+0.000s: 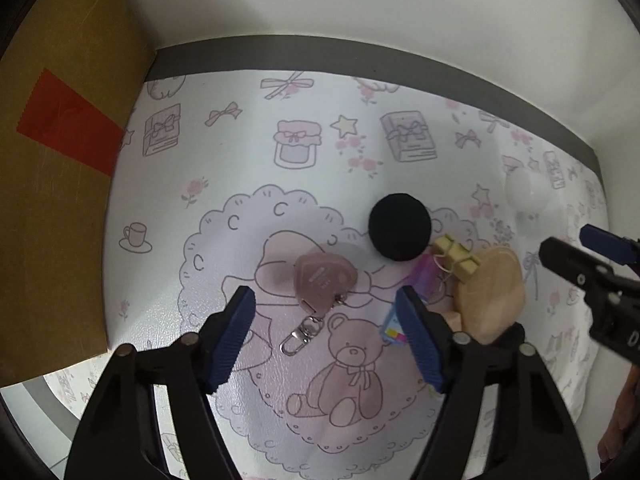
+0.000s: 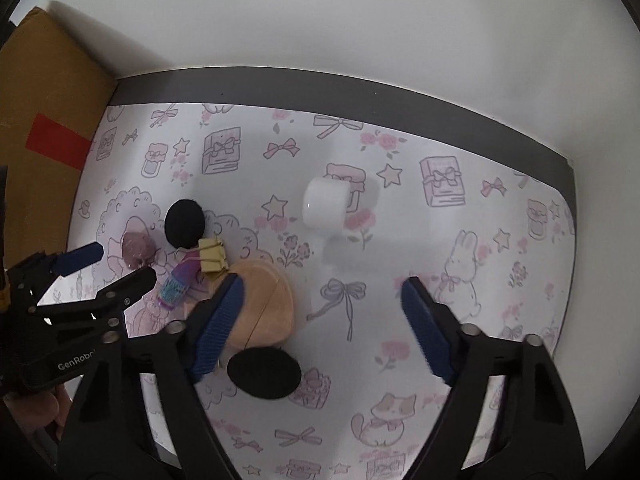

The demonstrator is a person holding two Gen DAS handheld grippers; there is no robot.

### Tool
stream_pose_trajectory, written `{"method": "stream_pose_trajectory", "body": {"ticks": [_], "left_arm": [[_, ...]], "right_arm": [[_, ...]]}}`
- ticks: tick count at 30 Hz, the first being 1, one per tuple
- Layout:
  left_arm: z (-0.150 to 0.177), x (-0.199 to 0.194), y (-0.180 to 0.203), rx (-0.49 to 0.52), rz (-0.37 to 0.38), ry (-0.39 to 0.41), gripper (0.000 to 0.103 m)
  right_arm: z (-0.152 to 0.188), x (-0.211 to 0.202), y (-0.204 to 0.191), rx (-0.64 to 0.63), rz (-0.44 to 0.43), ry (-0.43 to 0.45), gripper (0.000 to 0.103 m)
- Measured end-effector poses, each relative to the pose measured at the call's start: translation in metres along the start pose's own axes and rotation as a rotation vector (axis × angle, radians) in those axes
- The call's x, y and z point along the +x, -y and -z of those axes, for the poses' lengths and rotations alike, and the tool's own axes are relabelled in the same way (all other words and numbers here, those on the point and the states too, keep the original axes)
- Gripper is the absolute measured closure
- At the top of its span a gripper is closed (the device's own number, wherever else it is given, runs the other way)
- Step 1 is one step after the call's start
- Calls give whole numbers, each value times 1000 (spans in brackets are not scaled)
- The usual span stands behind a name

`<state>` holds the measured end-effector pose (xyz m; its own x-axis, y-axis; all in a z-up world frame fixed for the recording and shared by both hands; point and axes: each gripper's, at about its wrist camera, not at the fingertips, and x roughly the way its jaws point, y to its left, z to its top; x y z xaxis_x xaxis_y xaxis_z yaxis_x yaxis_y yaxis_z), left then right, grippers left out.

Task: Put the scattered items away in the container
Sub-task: 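Lower and close the left gripper on the pink heart keychain while the right gripper closes on the white cylinder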

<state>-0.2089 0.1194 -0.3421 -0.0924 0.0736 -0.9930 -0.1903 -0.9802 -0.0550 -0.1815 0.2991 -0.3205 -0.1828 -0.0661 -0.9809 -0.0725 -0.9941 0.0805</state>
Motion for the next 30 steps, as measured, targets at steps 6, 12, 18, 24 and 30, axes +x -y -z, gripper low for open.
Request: {"method": "stream_pose_trajectory", "body": {"ticks": [6, 12, 18, 24, 30], "left_arm": [[-2, 6, -2, -22, -4, -11, 52], [-2, 11, 0, -24, 3, -22, 68], [1, 10, 0, -28, 5, -18, 68], [4, 7, 1, -32, 8, -9, 68], [8, 4, 6, -32, 7, -3, 68]], "right_arm": [[-13, 11, 4, 3, -2, 3, 28], [-24, 20, 5, 1, 10, 2, 29], [-31, 33, 7, 12, -10, -19, 45], [-34, 40, 8, 17, -31, -31, 65], [-34, 40, 10, 12, -46, -34, 74]]}}
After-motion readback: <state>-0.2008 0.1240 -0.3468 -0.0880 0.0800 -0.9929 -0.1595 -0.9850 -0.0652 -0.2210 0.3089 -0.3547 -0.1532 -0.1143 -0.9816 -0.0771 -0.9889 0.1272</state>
